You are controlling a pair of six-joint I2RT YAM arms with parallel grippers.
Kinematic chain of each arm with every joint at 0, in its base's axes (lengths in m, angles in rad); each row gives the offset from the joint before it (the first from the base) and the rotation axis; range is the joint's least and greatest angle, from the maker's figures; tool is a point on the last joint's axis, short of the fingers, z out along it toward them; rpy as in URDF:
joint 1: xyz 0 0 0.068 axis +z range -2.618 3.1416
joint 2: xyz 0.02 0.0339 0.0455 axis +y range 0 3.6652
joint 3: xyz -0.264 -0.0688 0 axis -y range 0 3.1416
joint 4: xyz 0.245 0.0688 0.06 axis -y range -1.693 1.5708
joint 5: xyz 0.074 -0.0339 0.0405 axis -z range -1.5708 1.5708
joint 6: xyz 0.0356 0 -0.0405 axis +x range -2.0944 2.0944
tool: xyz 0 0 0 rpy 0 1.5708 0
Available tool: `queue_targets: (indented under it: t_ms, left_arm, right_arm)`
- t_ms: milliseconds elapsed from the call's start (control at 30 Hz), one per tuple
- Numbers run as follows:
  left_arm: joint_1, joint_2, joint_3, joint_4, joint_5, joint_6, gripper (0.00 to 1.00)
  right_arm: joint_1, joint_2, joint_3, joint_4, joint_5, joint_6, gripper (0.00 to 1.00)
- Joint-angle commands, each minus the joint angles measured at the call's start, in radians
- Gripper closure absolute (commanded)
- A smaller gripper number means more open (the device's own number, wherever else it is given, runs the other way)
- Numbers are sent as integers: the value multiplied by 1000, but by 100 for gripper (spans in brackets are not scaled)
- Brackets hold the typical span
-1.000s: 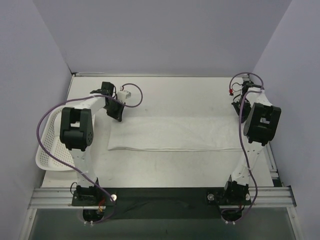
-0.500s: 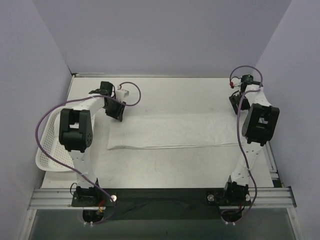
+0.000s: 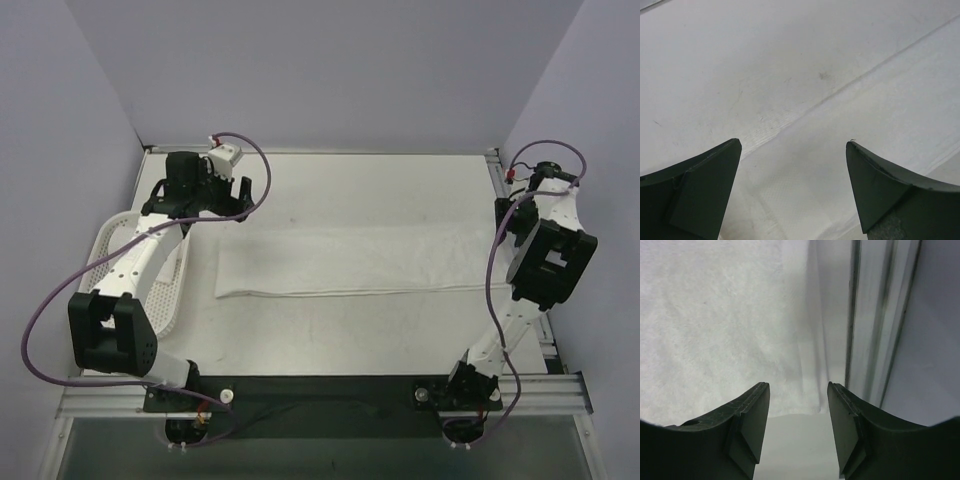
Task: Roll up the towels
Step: Fold the towel
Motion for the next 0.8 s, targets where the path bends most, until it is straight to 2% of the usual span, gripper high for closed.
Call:
queue_targets:
  t_ms: [0,133,267,433,567,767]
  left_arm:
    - [11,-85,-96,232,73,-94,3]
    - [22,-59,-39,174,102,-108,3]
    - [22,-60,-39,176,102,-104,3]
    - [21,-64,-36,170,117,-88,3]
    - [21,-67,-39,160,134,-79,3]
    - [21,-67,-44,157,154,-73,3]
  right_arm:
    - [-26,47,-9,-94,-84,44,50]
    - [-48,106,10,-91,-80,43,51]
    - [-56,158,30,-85,-61,37,53]
    - [-56,198,31,-69,-38,35,52]
    - [-60,186,16,-66,-61,26,46]
    - [-73,99,8,-76,-75,0,45]
